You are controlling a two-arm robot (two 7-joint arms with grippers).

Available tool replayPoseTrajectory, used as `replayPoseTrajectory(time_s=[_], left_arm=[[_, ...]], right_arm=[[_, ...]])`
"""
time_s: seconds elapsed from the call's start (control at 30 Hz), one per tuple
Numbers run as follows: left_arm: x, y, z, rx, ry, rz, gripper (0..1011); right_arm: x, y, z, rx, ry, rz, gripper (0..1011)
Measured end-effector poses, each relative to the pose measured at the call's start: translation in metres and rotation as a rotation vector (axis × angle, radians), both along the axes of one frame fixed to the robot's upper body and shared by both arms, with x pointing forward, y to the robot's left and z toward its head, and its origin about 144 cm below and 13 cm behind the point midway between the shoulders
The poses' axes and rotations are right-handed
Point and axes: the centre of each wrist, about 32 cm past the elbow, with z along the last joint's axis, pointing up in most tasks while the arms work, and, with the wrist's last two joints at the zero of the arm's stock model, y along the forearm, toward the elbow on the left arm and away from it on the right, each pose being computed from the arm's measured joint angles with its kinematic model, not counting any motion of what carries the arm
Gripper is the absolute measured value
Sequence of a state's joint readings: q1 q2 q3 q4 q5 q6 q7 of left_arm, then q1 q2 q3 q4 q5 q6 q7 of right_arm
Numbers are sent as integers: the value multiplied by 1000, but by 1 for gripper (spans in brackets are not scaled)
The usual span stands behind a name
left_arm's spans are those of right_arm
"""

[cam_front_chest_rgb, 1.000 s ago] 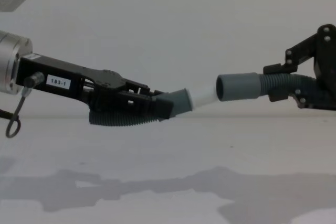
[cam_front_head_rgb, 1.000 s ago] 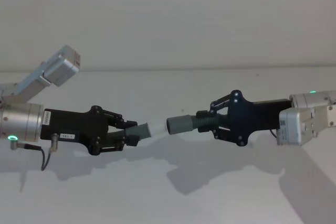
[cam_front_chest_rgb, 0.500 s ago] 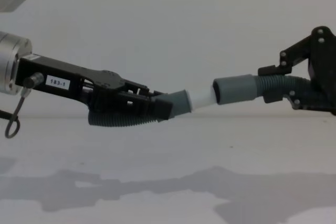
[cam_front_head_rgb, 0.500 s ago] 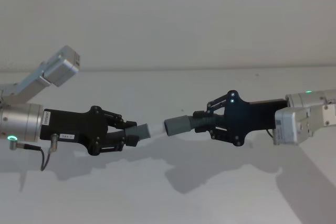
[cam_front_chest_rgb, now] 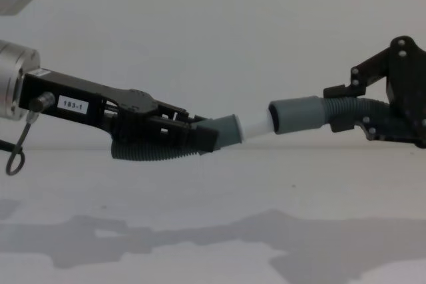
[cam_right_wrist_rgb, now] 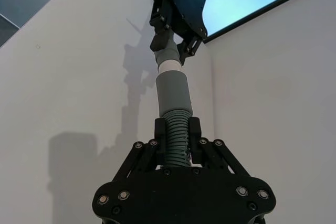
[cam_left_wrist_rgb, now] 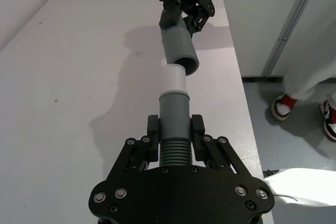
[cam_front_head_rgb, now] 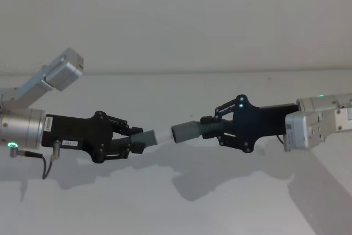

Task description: Use both hands to pick up one end of the pipe from the table, align the ends, and insert them.

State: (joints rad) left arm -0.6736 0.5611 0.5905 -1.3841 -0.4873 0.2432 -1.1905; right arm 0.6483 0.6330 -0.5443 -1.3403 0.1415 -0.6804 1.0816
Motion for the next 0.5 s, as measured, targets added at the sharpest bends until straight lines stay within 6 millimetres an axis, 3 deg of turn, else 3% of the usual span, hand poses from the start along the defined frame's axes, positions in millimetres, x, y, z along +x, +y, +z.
replayPoseTrajectory(time_s=[0.5], left_arm=[[0, 0, 0, -1, 0, 0, 327]], right_arm=[[4, 1, -2, 1, 11, 6, 226]])
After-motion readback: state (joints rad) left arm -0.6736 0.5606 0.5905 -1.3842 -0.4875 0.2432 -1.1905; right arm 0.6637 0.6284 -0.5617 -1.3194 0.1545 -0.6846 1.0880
